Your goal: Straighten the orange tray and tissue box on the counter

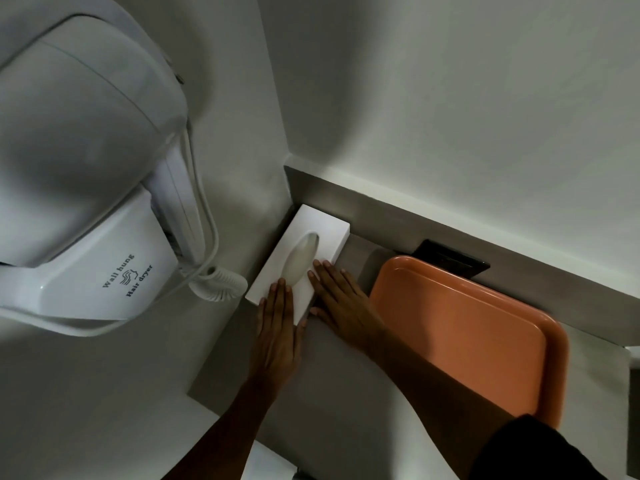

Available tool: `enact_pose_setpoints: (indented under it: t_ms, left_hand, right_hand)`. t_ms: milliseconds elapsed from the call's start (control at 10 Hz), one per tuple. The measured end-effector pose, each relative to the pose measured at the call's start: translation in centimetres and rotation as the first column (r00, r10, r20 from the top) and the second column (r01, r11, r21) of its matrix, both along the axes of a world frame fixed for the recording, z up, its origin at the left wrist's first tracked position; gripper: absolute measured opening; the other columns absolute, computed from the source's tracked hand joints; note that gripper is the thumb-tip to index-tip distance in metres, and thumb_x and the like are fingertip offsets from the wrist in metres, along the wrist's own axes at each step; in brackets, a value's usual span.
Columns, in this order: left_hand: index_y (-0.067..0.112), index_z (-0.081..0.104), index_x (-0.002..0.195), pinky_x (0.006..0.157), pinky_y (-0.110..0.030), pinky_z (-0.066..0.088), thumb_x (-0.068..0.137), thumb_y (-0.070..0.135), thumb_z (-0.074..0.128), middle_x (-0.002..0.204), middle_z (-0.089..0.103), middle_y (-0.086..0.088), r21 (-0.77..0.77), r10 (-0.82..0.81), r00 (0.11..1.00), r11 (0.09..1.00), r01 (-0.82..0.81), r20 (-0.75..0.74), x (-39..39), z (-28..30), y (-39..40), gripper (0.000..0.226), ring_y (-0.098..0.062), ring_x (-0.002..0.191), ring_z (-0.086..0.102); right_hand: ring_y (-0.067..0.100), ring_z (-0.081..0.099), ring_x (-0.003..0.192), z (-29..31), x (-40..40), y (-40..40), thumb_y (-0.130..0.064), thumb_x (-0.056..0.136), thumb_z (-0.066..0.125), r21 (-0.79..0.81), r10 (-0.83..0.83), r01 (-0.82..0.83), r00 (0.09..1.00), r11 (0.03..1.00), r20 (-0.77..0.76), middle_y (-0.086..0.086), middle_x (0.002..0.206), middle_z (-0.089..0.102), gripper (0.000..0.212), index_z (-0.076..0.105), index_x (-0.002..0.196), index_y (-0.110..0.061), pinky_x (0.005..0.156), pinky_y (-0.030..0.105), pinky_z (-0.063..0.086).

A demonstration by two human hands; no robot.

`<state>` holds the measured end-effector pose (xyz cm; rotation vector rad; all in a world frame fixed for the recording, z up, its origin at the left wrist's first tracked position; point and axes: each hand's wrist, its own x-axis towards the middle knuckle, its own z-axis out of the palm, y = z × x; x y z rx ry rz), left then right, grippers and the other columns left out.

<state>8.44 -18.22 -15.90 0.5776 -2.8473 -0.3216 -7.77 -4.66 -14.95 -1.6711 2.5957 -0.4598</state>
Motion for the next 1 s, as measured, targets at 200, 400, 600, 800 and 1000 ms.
enact_pose_setpoints:
  t_ms: [200, 400, 600, 800, 1000]
  left_hand:
    - [-0.001, 0.028, 0.167, 0.135, -0.057, 0.028, 0.111, 0.036, 0.050, 0.177, 0.029, -0.020, 0.026, 0.036, 0.999, 0.999, -0.035, -0.018, -0.4, -0.6, -1.0, 0.070, -0.032, 0.168, 0.024]
    - [0.001, 0.028, 0.168, 0.141, -0.043, 0.009, 0.113, 0.041, 0.044, 0.179, 0.023, -0.015, -0.081, -0.049, 0.996, 0.995, 0.055, 0.069, -0.5, -0.8, -3.7, 0.070, -0.028, 0.169, 0.019]
    - [-0.001, 0.028, 0.167, 0.140, -0.048, 0.014, 0.113, 0.044, 0.041, 0.179, 0.024, -0.018, -0.038, -0.059, 0.998, 0.998, 0.059, 0.006, -0.3, -0.3, -3.5, 0.071, -0.030, 0.170, 0.018]
    - [-0.001, 0.029, 0.167, 0.136, -0.050, 0.027, 0.111, 0.052, 0.039, 0.179, 0.025, -0.019, -0.038, -0.164, 0.986, 0.986, 0.164, 0.008, 0.7, 2.2, -4.0, 0.078, -0.034, 0.168, 0.023]
    - [0.001, 0.031, 0.167, 0.132, -0.059, 0.031, 0.108, 0.042, 0.052, 0.179, 0.026, -0.017, 0.054, -0.246, 0.965, 0.966, 0.252, -0.087, -1.1, 5.8, -2.4, 0.075, -0.032, 0.169, 0.022]
  right_hand:
    - [0.036, 0.020, 0.171, 0.6, -1.4, -2.1, -0.046, 0.117, 0.049, 0.035, 0.053, -0.056, 0.997, 0.998, 0.061, 0.016, 0.183, 0.022, 0.071, 0.027, 0.174, -0.011, 0.141, 0.052, 0.020]
    - [0.035, 0.015, 0.173, 0.3, -1.9, -3.5, -0.047, 0.117, 0.048, 0.043, 0.071, -0.075, 0.994, 0.996, 0.080, 0.017, 0.184, 0.017, 0.072, 0.026, 0.174, -0.010, 0.141, 0.048, 0.009]
    - [0.040, 0.030, 0.168, 1.3, -1.2, -3.2, -0.041, 0.114, 0.058, 0.011, 0.030, -0.031, 0.996, 0.999, 0.082, 0.022, 0.179, 0.031, 0.071, 0.036, 0.169, -0.001, 0.139, 0.051, 0.018]
    - [0.031, 0.018, 0.172, 2.9, 1.2, -0.9, -0.039, 0.116, 0.056, -0.002, -0.102, 0.104, 0.977, 0.995, 0.185, 0.015, 0.183, 0.022, 0.073, 0.028, 0.172, -0.002, 0.142, 0.048, 0.016]
    - [0.027, 0.015, 0.173, 6.7, 2.8, 2.2, -0.046, 0.117, 0.049, -0.055, -0.305, 0.316, 0.940, 0.947, 0.154, 0.010, 0.185, 0.016, 0.075, 0.021, 0.175, -0.009, 0.143, 0.040, 0.005]
